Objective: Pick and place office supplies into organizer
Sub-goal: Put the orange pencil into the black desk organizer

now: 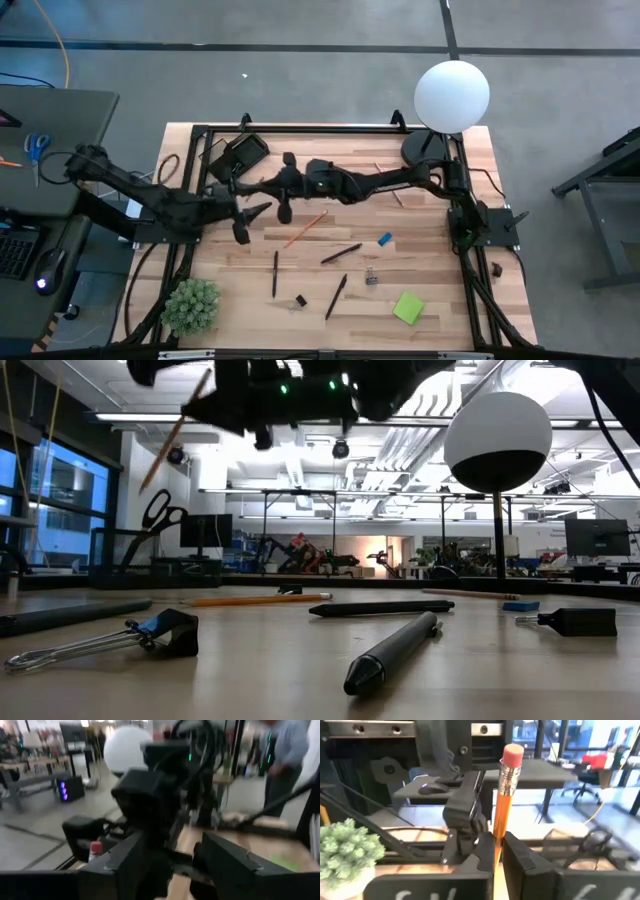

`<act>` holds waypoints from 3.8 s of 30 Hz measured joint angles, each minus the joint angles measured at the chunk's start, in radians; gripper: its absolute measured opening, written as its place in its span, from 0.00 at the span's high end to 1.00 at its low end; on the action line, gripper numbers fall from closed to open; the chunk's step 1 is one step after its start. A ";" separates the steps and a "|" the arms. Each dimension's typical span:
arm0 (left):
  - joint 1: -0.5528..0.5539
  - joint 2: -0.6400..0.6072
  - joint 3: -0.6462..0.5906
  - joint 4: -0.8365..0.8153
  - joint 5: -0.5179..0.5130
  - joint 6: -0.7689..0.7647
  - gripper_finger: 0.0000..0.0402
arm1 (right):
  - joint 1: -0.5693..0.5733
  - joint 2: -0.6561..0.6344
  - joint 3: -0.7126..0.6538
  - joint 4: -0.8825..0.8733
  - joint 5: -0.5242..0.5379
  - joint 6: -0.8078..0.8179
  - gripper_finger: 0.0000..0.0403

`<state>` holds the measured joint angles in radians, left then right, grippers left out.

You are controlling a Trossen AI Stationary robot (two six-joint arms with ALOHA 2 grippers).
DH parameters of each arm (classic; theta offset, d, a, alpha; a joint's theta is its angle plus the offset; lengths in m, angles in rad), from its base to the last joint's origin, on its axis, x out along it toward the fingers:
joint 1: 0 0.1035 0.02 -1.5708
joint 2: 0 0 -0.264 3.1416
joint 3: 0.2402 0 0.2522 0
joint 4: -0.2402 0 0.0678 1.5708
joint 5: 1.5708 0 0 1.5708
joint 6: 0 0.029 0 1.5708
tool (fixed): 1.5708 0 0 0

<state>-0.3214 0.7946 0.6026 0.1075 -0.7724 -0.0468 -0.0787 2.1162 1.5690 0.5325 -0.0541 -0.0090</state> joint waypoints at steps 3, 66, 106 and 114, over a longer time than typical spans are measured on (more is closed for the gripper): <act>0.000 -0.001 0.151 -0.282 -0.002 -0.036 0.59 | -0.019 0.000 0.054 -0.020 0.002 -0.023 0.98; 0.000 -0.174 0.117 -0.974 -0.083 -0.404 0.62 | -0.046 0.244 0.733 -0.805 -0.219 -0.125 0.98; 0.003 -0.432 0.151 -1.084 -0.362 -0.369 0.99 | -0.043 0.094 0.591 -1.123 -0.003 -0.178 0.81; 0.002 -0.478 0.116 -1.091 -0.441 -0.380 1.00 | -0.020 -0.260 -0.114 -0.599 0.040 -0.062 0.88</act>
<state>-0.3191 0.3170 0.7184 -0.9835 -1.2135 -0.4270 -0.0984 1.8562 1.4545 -0.0663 -0.0139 -0.0707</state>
